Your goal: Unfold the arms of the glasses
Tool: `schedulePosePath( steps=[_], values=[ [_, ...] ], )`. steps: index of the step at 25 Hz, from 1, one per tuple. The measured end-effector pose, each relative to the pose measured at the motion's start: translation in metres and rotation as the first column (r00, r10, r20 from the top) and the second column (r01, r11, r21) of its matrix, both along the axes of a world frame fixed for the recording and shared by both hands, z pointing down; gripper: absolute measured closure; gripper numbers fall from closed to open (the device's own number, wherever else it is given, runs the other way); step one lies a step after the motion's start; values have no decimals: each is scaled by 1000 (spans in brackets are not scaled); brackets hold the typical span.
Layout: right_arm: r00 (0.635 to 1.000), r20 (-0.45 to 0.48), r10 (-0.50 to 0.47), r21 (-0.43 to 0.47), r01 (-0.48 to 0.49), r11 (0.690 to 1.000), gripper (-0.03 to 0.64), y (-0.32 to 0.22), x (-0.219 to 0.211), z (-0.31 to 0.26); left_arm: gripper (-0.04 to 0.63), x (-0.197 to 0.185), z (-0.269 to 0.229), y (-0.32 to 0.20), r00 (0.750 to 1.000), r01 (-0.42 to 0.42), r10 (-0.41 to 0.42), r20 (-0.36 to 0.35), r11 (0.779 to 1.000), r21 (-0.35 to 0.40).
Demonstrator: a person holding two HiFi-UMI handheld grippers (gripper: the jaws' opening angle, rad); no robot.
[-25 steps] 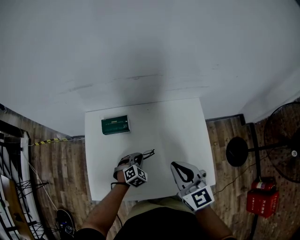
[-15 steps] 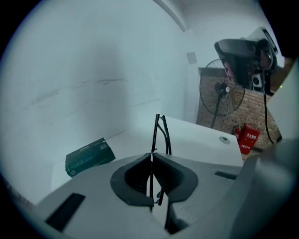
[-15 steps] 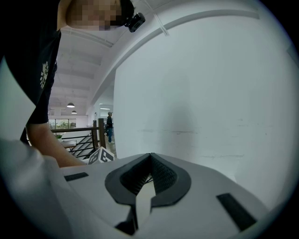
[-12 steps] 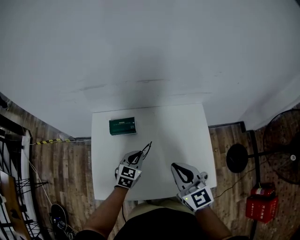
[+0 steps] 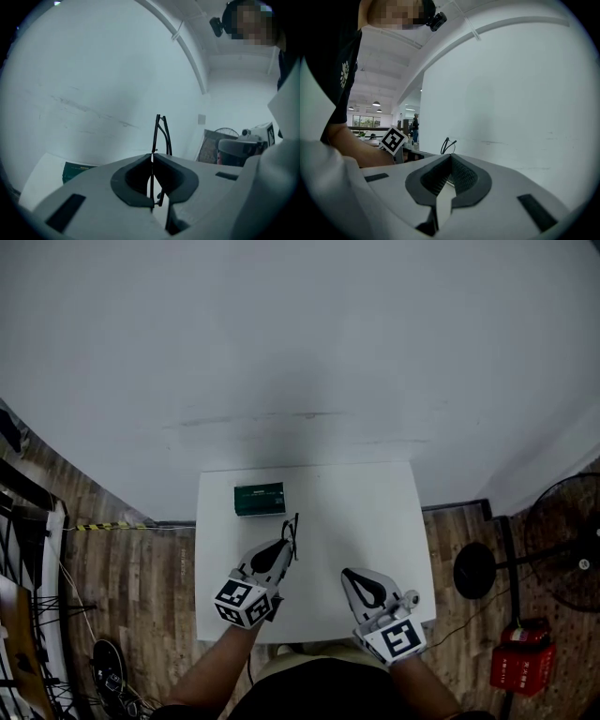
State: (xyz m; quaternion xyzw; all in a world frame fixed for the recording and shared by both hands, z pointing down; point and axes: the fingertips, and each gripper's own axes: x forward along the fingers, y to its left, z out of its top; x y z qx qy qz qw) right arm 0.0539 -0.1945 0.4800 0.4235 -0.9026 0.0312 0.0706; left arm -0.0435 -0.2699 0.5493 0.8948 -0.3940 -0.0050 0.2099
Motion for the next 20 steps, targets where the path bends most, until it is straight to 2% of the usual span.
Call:
schedulePosePath(
  steps=[4,11,15,20],
  values=[
    [1000,-8,-22,28,22,999,617,5,-14,-14,575,-8,-36,12,993,7,-3,-121,999,39],
    [998,12,-69,84,68,994,617,17,-38,-45,577,-21,-84,38,969,33,1,-248,990,133],
    [996,-2,-94,111,93,989,617,29,-50,-55,575,-32,-109,55,955,64,-10,-295,982,176],
    [995,-13,-96,128,97,987,617,46,-55,-67,575,-39,-129,78,947,84,-13,-322,975,207]
  ],
)
